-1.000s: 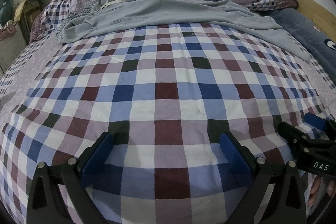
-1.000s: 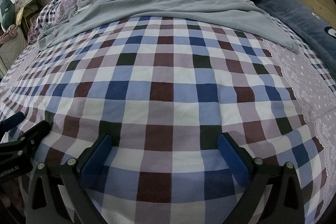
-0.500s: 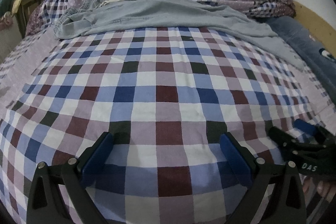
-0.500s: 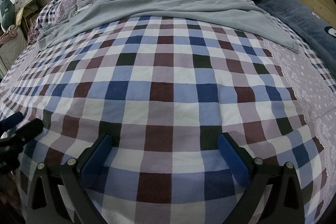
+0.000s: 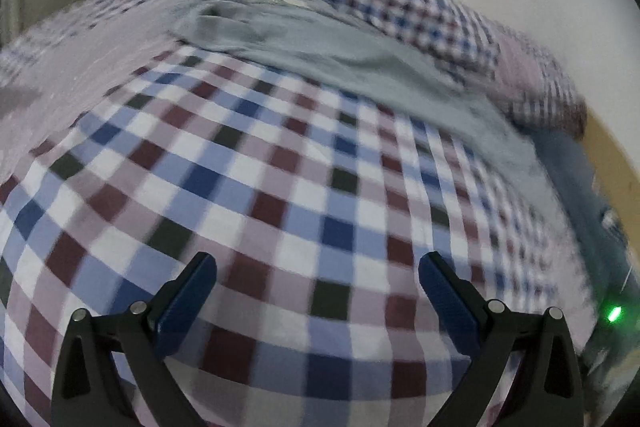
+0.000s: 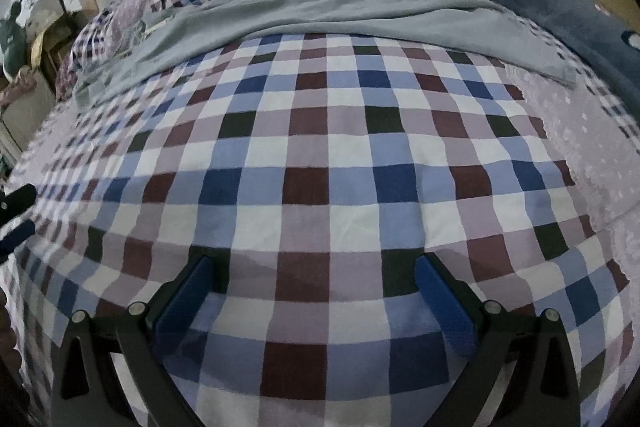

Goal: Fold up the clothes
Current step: 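Move the left tool to the light blue pants waistband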

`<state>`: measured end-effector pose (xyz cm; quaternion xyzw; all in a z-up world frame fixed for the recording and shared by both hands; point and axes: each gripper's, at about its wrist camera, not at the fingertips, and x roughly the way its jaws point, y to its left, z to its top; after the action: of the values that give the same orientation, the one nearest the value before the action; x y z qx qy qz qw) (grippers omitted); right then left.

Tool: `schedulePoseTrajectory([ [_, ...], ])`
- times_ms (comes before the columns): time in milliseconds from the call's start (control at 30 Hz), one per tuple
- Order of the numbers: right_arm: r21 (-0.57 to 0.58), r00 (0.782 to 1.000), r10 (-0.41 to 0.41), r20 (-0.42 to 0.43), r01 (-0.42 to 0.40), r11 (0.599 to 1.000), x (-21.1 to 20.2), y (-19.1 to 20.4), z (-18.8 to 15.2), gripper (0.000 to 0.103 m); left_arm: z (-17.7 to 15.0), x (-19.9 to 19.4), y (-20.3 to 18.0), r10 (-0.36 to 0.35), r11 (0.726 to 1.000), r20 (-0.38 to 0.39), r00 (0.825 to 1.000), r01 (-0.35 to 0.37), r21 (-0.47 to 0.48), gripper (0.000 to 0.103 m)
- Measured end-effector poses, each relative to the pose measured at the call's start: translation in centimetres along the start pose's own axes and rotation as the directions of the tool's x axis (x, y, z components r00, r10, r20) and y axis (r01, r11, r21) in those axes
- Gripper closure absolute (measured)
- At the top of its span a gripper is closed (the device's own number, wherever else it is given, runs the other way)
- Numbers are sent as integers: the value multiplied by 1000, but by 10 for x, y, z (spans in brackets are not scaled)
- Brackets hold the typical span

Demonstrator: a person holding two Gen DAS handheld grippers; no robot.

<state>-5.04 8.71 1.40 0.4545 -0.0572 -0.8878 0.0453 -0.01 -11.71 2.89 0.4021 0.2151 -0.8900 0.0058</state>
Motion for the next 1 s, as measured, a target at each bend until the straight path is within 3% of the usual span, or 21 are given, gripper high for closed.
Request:
schedulePoseTrajectory([
  [167,65,1000,27,15,-28,997,3,-6,8,0,24,-14,46,-55,983,51,997,63,-174,0],
  [300,159,994,98,48,-105,982,1,-14,12,0,48,-14,80,-89,949,81,993,109,-297,0],
  [500,276,956,254,144,-285,918,-3,-28,15,0,88,10,120,-208,847,140,968,250,-469,0],
  [733,283,924,335,186,-377,882,-6,-32,8,0,133,62,162,-295,731,195,936,352,-585,0],
  [833,296,906,372,204,-419,858,-1,-40,12,0,151,84,173,-293,733,179,939,341,-589,0],
  [933,326,877,420,235,-478,816,-2,-51,11,0,170,100,176,-258,766,188,948,319,-558,0],
  [1000,340,865,436,248,-499,797,-1,-56,12,0,179,110,179,-258,768,202,945,327,-550,0],
])
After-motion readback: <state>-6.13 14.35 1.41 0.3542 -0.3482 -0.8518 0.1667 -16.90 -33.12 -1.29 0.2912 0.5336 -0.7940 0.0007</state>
